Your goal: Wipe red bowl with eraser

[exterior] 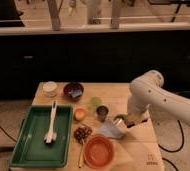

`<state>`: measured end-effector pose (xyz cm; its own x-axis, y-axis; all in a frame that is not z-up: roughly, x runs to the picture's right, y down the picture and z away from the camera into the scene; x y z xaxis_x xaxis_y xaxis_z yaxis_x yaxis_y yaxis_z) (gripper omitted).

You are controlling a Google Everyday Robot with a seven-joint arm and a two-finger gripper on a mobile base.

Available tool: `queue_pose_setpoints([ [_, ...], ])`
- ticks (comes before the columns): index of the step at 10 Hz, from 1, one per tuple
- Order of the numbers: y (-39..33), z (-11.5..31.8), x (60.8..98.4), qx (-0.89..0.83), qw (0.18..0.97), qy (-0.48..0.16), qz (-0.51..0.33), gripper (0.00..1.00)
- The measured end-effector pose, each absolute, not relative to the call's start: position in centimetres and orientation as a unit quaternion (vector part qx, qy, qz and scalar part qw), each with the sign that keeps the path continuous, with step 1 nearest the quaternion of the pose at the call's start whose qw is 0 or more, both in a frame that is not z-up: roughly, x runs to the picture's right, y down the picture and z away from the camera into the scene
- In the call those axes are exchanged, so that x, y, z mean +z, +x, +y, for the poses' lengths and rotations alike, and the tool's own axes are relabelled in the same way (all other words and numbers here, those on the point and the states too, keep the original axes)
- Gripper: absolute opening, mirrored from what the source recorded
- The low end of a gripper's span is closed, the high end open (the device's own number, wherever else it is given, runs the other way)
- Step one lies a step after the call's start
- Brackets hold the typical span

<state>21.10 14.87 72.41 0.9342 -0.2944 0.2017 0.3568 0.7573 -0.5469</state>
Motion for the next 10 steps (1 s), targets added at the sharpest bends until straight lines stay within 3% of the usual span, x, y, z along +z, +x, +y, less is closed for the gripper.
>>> queue_pose_setpoints([
  [10, 17.6, 19.5, 69.9, -0.212, 0.925, -0.305, -0.08, 0.03],
])
